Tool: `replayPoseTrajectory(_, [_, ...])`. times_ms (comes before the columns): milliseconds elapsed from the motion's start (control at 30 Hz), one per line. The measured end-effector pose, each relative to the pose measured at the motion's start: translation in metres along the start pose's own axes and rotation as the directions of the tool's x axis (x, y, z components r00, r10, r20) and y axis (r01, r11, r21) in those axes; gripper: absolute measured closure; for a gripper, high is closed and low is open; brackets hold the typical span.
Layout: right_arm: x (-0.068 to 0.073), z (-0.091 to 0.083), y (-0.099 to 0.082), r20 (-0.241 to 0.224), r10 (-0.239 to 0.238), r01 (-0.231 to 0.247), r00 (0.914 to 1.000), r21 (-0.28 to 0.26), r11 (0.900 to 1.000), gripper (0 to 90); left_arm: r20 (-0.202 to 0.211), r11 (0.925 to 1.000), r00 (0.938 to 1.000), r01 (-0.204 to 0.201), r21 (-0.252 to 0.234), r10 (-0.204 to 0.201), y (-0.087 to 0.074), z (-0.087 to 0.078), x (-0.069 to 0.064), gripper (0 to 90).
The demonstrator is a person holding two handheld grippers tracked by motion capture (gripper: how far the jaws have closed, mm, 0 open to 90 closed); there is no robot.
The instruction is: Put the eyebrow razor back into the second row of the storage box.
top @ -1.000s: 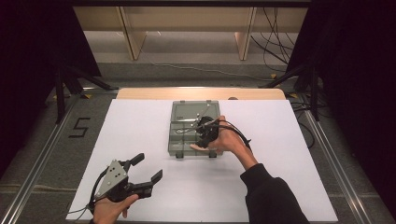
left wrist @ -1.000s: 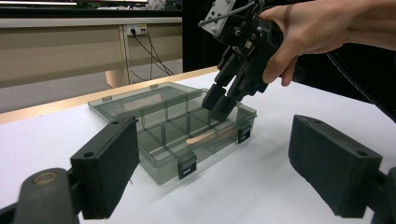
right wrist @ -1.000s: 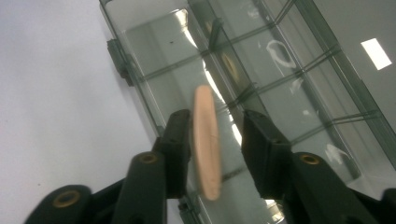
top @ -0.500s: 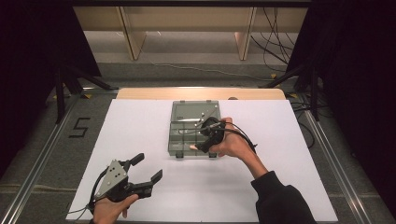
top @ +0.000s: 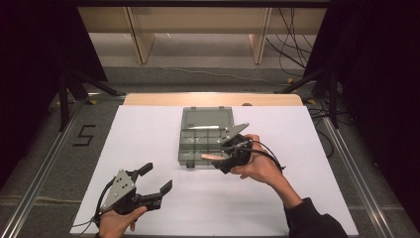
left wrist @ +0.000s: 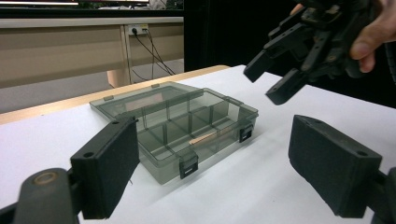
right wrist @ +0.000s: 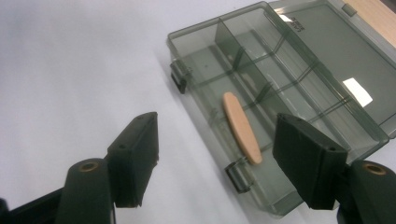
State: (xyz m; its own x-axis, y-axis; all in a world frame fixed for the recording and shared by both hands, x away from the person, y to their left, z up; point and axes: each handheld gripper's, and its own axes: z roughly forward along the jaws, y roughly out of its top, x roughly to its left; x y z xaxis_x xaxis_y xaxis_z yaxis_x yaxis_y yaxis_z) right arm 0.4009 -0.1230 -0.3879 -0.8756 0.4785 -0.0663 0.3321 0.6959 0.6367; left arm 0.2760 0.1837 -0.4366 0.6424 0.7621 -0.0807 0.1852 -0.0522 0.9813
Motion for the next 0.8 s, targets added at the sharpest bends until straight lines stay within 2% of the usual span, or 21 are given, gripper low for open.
replayPoseTrajectory(200, [0.009,-0.010,-0.015,0.014,0.015,-0.015,0.9998,-0.051,0.9986,31.2,-0.001,1.0000,1.0000,-0.002,-0.004,0.002,0.000,-0.001,0.000,16.1])
replayPoseTrajectory(300, [0.009,-0.014,-0.019,0.019,0.013,-0.012,0.9997,-0.075,0.9971,31.2,-0.001,1.0000,1.0000,0.003,-0.005,-0.003,0.000,0.000,0.001,16.1])
replayPoseTrajectory(567, [0.003,-0.023,-0.037,0.021,0.059,-0.056,0.9980,-0.114,0.9918,30.9,0.006,0.9999,1.0000,0.004,-0.013,-0.004,0.000,0.002,0.000,16.1])
replayPoseTrajectory(700, [0.001,-0.027,-0.043,0.039,0.070,-0.064,0.9968,-0.138,0.9884,30.2,0.002,1.0000,1.0000,-0.002,-0.001,0.002,0.000,0.001,-0.001,16.1])
replayPoseTrajectory(733, [0.001,-0.028,-0.044,0.027,0.077,-0.073,0.9967,-0.147,0.9865,30.0,0.001,1.0000,1.0000,0.002,-0.004,-0.002,0.000,0.001,-0.001,16.1])
replayPoseTrajectory(800, [0.000,-0.030,-0.046,0.035,0.088,-0.081,0.9955,-0.168,0.9824,29.8,-0.001,1.0000,1.0000,0.002,-0.007,-0.002,0.000,0.001,0.000,16.1])
